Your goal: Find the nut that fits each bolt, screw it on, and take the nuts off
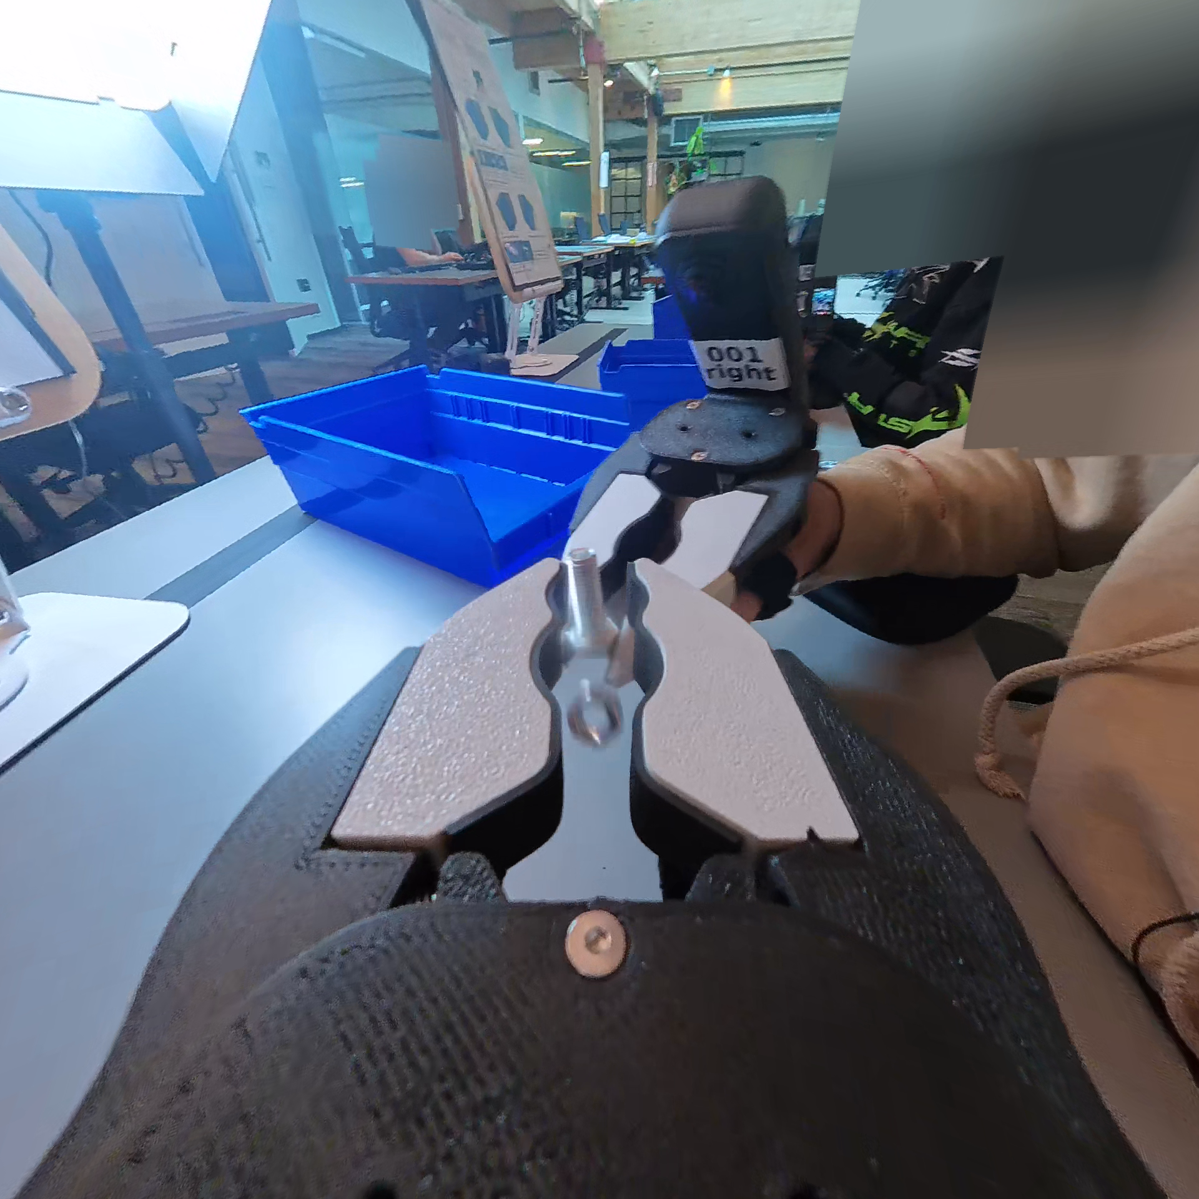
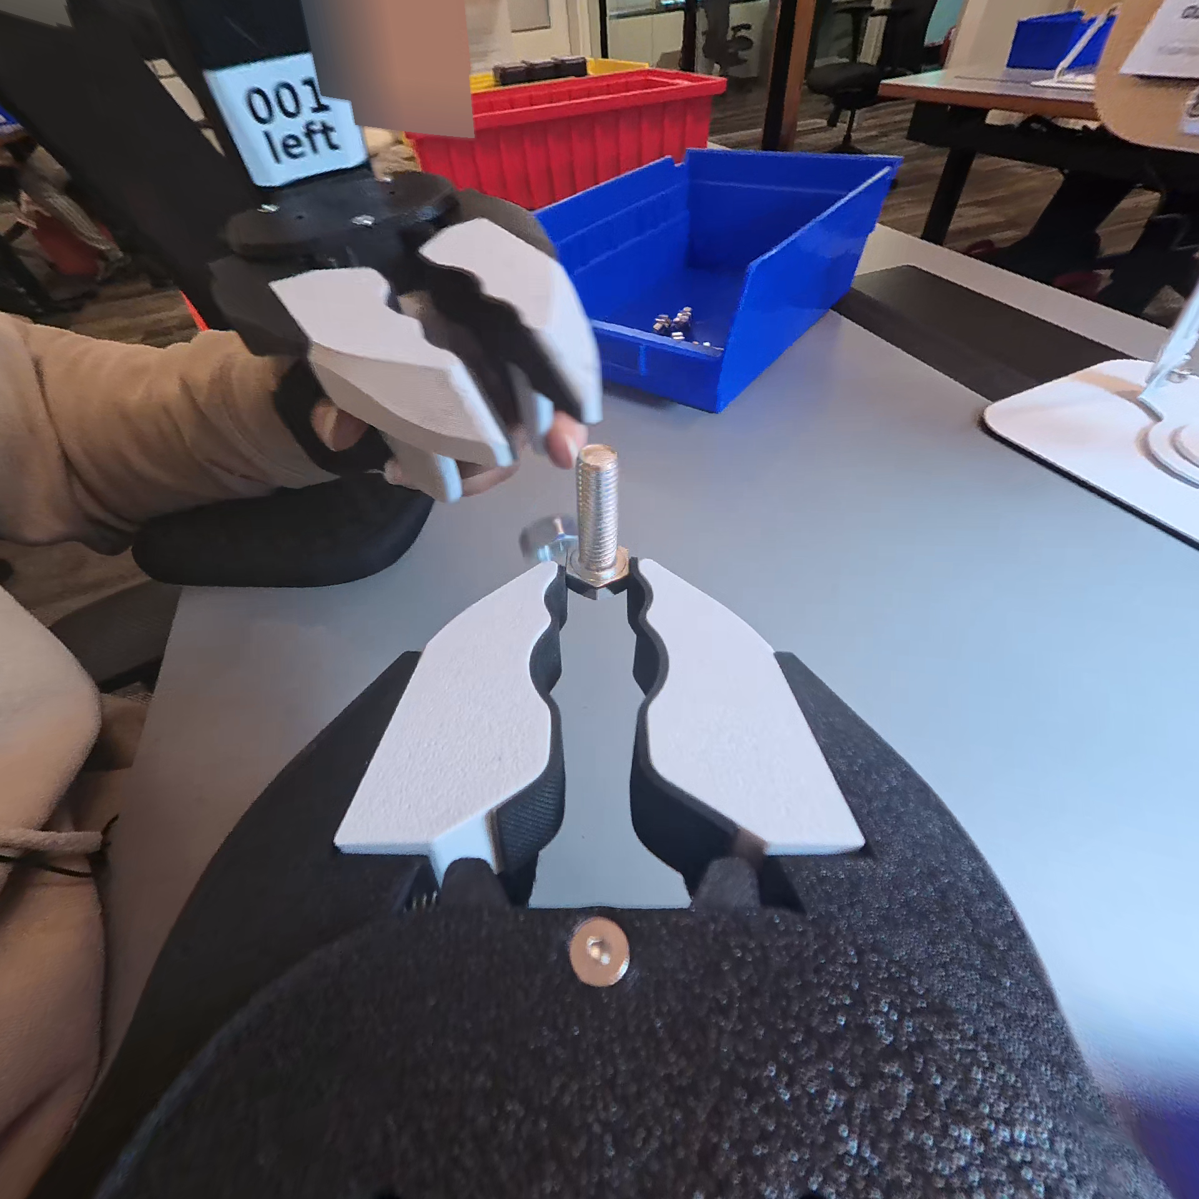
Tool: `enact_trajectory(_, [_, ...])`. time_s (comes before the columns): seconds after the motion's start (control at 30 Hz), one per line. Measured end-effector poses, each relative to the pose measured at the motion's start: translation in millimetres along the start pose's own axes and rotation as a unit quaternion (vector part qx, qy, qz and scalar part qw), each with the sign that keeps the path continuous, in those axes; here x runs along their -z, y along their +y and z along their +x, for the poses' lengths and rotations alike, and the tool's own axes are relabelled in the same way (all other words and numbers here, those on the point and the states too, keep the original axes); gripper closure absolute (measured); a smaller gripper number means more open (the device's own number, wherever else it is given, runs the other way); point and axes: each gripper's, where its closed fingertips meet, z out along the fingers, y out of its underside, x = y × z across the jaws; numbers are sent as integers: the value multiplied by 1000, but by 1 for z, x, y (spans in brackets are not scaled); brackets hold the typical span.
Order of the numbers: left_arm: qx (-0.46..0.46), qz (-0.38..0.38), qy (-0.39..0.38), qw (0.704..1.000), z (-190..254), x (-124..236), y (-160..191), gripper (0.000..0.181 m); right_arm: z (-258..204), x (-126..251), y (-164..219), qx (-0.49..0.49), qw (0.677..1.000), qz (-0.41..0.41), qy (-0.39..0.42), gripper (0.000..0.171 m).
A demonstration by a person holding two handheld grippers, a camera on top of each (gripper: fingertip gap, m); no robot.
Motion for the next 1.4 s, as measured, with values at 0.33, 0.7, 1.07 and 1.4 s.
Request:
enact_trajectory(0.33, [53,-10,-62,997,-43,10,16,156,0,0,2,-11,1000,3,-8,154])
enact_trajectory(0.7, [38,-2,-69,997,-43,12,12,158,-1,5,-2,-20,1000,18,-12,154])
enact_trajectory(1.07, [18,-3,-77,997,-47,16,12,161,-1,2,2,-30,999,19,-26,153])
enact_trajectory(1.4, [0,-5,-85,996,-50,19,13,162,-5,-2,7,-35,998,18,-40,153])
